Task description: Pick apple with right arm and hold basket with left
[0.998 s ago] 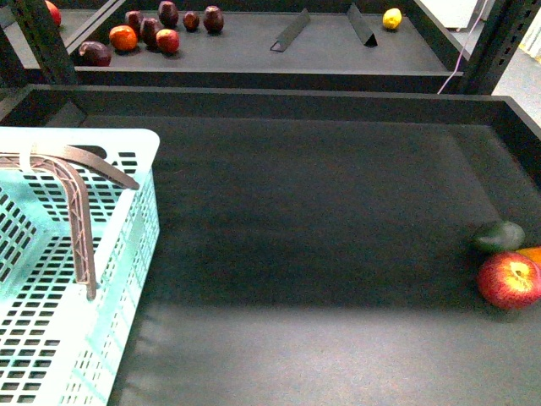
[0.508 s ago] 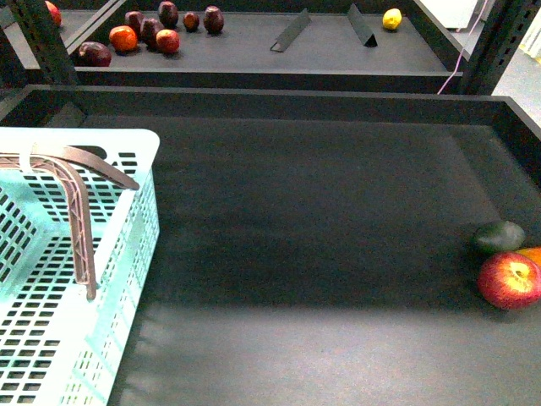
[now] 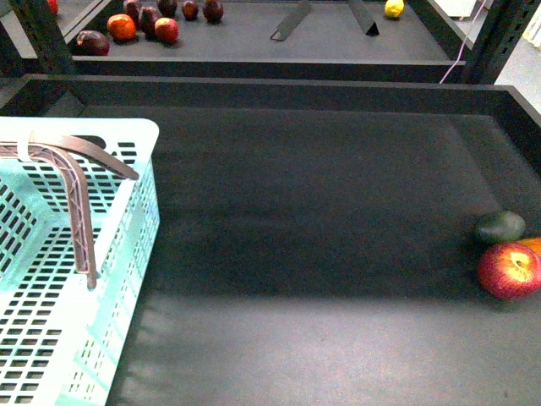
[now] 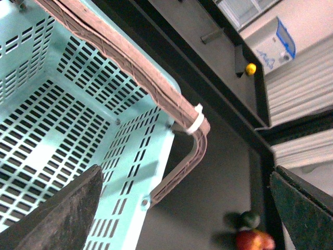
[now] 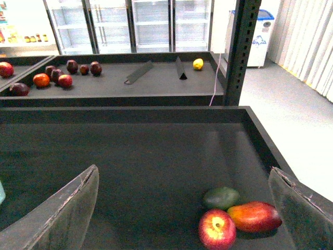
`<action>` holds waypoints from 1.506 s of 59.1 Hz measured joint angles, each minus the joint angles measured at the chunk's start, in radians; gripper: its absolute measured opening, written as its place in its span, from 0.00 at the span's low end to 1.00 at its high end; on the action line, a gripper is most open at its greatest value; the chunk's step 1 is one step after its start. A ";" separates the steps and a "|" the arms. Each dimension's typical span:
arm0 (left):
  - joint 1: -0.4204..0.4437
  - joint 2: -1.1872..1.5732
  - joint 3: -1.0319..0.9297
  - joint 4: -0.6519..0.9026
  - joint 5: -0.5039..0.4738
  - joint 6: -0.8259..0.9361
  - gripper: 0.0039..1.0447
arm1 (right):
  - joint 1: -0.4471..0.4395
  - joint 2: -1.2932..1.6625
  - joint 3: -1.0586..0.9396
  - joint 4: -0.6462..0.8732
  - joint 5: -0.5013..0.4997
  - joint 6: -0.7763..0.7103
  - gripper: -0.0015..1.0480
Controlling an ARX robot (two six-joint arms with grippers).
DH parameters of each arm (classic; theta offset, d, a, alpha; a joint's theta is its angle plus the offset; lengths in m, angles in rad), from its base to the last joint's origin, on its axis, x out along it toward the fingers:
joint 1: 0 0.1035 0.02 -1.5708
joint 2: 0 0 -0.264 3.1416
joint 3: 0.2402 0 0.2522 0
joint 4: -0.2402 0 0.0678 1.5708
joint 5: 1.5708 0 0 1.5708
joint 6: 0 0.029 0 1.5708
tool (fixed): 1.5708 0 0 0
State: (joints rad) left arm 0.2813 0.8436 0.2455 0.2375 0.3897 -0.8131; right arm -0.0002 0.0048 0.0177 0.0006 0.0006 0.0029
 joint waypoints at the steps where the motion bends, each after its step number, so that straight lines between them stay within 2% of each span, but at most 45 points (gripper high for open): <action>1: 0.003 0.048 0.014 0.025 0.000 -0.028 0.93 | 0.000 0.000 0.000 0.000 0.000 0.000 0.92; 7: 0.002 0.278 0.090 0.111 -0.016 -0.167 0.93 | 0.000 0.000 0.000 0.000 0.000 0.000 0.92; 17: -0.031 0.512 0.197 0.180 -0.041 -0.323 0.93 | 0.000 0.000 0.000 0.000 0.000 0.000 0.92; 32: -0.102 0.701 0.387 0.173 -0.126 -0.476 0.93 | 0.000 0.000 0.000 0.000 0.000 0.000 0.92; 46: -0.138 0.797 0.448 0.142 -0.179 -0.529 0.93 | 0.000 0.000 0.000 0.000 0.000 0.000 0.92; 76: -0.143 0.846 0.476 0.102 -0.218 -0.527 0.93 | 0.000 0.000 0.000 0.000 0.000 0.000 0.92; 80: -0.144 0.851 0.478 0.099 -0.219 -0.526 0.86 | 0.000 0.000 0.000 0.000 0.000 0.000 0.92; 86: -0.148 0.855 0.483 0.080 -0.229 -0.521 0.65 | 0.000 0.000 0.000 0.000 0.000 0.000 0.92; 89: -0.150 0.858 0.491 0.063 -0.232 -0.518 0.58 | 0.000 0.000 0.000 0.000 0.000 0.000 0.92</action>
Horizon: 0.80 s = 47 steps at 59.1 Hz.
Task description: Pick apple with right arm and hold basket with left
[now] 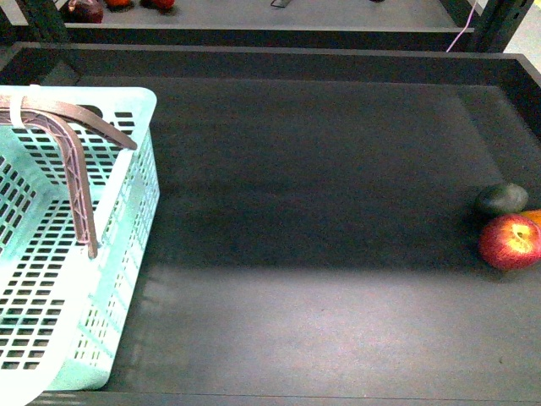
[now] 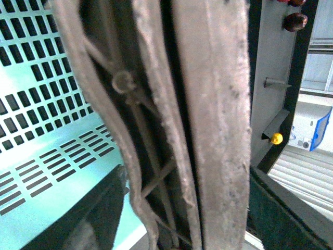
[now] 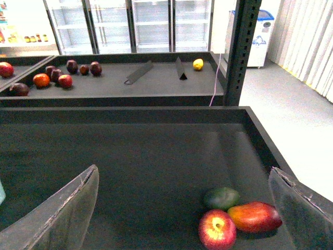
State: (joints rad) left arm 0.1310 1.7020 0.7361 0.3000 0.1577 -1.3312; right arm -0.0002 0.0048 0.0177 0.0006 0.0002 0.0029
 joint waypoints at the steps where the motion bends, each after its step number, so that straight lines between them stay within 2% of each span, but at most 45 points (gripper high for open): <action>1: 0.000 0.002 0.005 -0.011 -0.001 0.002 0.55 | 0.000 0.000 0.000 0.000 0.000 0.000 0.92; 16: -0.014 0.016 0.026 -0.026 -0.005 -0.016 0.17 | 0.000 0.000 0.000 0.000 0.000 0.000 0.92; 47: -0.035 -0.172 0.011 -0.133 0.045 0.071 0.16 | 0.000 0.000 0.000 0.000 0.000 0.000 0.92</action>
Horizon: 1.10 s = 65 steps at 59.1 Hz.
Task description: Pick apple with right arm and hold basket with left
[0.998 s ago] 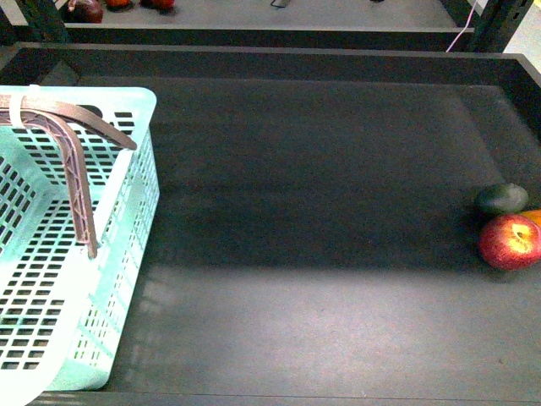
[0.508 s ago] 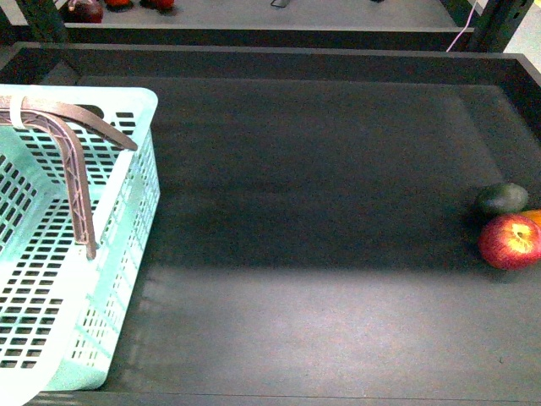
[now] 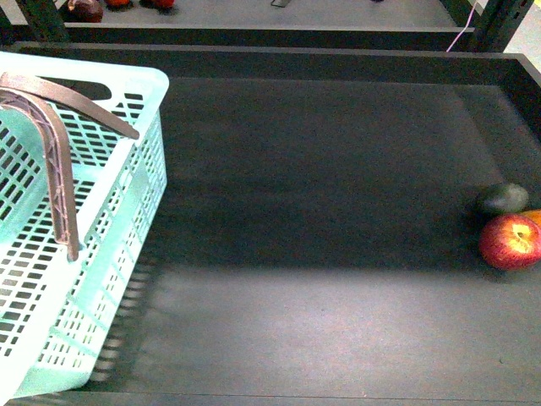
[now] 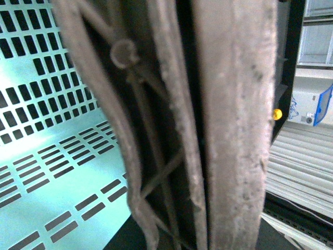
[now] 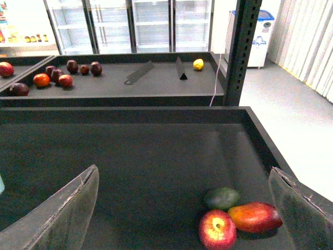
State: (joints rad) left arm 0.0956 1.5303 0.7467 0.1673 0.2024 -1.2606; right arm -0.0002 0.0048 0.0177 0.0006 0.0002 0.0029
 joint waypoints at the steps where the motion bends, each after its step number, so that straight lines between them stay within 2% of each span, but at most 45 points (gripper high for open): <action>1: -0.003 -0.012 0.000 -0.008 0.000 0.005 0.16 | 0.000 0.000 0.000 0.000 0.000 0.000 0.92; 12: -0.041 -0.099 0.002 -0.077 0.004 0.047 0.16 | 0.000 0.000 0.000 0.000 0.000 0.000 0.92; 22: -0.126 -0.147 0.046 -0.163 0.008 0.090 0.16 | 0.000 0.000 0.000 0.000 0.000 0.000 0.92; 49: -0.511 -0.178 0.205 -0.285 -0.023 0.207 0.16 | 0.000 0.000 0.000 0.000 0.000 0.000 0.92; 65: -0.656 -0.168 0.223 -0.298 -0.049 0.224 0.16 | 0.000 0.000 0.000 0.000 0.000 0.000 0.92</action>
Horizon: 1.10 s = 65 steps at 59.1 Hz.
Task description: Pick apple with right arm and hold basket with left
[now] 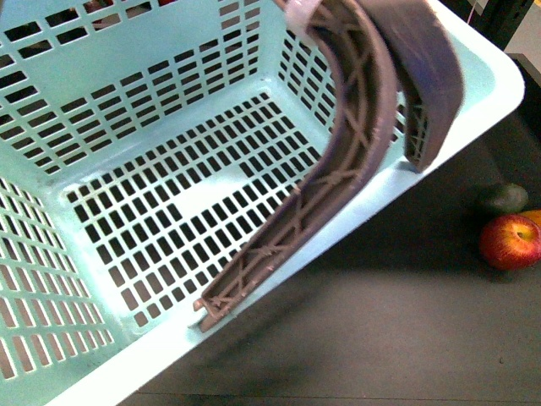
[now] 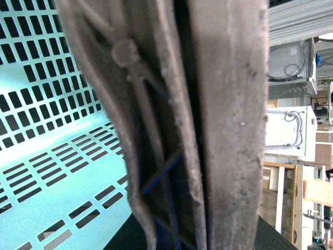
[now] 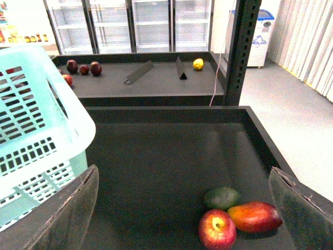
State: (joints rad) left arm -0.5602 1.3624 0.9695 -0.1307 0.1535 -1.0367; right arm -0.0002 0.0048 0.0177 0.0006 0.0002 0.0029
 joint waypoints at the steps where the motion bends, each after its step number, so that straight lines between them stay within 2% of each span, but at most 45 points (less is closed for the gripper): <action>1: -0.004 0.000 0.001 0.000 0.000 0.001 0.16 | 0.000 0.000 0.000 0.000 0.000 0.000 0.92; 13: -0.042 0.008 0.021 -0.001 0.002 0.024 0.16 | 0.000 0.000 0.000 0.000 0.000 0.000 0.92; 41: -0.043 0.012 0.024 -0.002 -0.004 0.030 0.16 | 0.000 0.000 0.000 0.000 0.000 0.000 0.92; 43: -0.043 0.012 0.024 -0.002 -0.003 0.030 0.16 | 0.010 0.016 0.007 -0.026 0.037 0.013 0.92; 44: -0.043 0.012 0.024 -0.002 -0.003 0.030 0.16 | 0.029 0.040 0.030 -0.085 0.102 0.039 0.92; 45: -0.043 0.013 0.024 -0.002 -0.003 0.030 0.16 | 0.040 0.059 0.044 -0.121 0.117 0.057 0.92; 46: -0.043 0.013 0.024 -0.002 -0.003 0.031 0.16 | 0.056 0.105 0.072 -0.182 0.199 0.099 0.92; 50: -0.043 0.013 0.025 -0.003 -0.003 0.030 0.16 | 0.055 0.285 0.129 -0.276 0.315 0.191 0.92; 58: -0.043 0.014 0.025 -0.003 -0.003 0.034 0.16 | -0.035 0.544 0.138 -0.103 0.259 0.224 0.92; 65: -0.043 0.014 0.025 -0.003 -0.004 0.034 0.16 | -0.126 0.871 0.185 0.201 0.233 0.177 0.92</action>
State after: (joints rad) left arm -0.6033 1.3769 0.9943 -0.1333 0.1497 -1.0027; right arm -0.1265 0.8757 0.2031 0.2012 0.2333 0.1802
